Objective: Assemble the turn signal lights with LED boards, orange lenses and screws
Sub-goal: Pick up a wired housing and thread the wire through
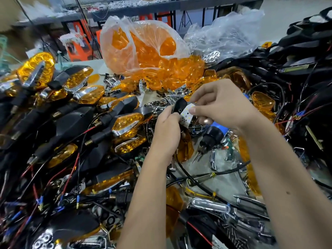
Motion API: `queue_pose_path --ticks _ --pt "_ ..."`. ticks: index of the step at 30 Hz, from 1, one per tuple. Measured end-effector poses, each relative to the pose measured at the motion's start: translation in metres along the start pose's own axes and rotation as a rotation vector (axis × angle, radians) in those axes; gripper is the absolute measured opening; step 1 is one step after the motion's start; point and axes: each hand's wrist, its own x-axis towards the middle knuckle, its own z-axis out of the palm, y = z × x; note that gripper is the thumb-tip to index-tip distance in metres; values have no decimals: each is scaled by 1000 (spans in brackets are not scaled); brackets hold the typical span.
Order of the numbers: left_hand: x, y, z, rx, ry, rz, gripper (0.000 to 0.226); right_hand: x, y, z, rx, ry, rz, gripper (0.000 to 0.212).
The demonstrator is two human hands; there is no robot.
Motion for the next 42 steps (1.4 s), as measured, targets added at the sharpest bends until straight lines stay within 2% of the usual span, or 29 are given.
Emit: queue_pose_path --ticks 4,6,11,14,18,21,23,27,42 --pt "1 1 -4 -66 -146 -16 36 -2 1 -1 5 -15 -155 14" --pt "0 1 -3 -62 -172 -17 32 -2 2 0 -7 11 -206 14" --pt "-1 2 1 -67 -129 2 26 -2 4 5 -14 100 -202 11" --pt "-1 1 1 -63 -125 19 13 -1 6 8 -5 93 -179 9" --pt "0 -1 -2 -63 -80 45 9 -1 8 11 59 86 -162 24" --pt "0 -1 -3 -93 -71 69 7 -1 8 11 44 46 -170 12" --pt "-1 -1 -3 -117 -67 89 8 -2 7 13 72 33 -180 4" --pt "-2 -1 -4 -173 -65 108 18 -1 5 16 85 60 -210 9" --pt "0 -3 -3 -294 -154 166 22 -6 -4 14 58 73 -255 13"
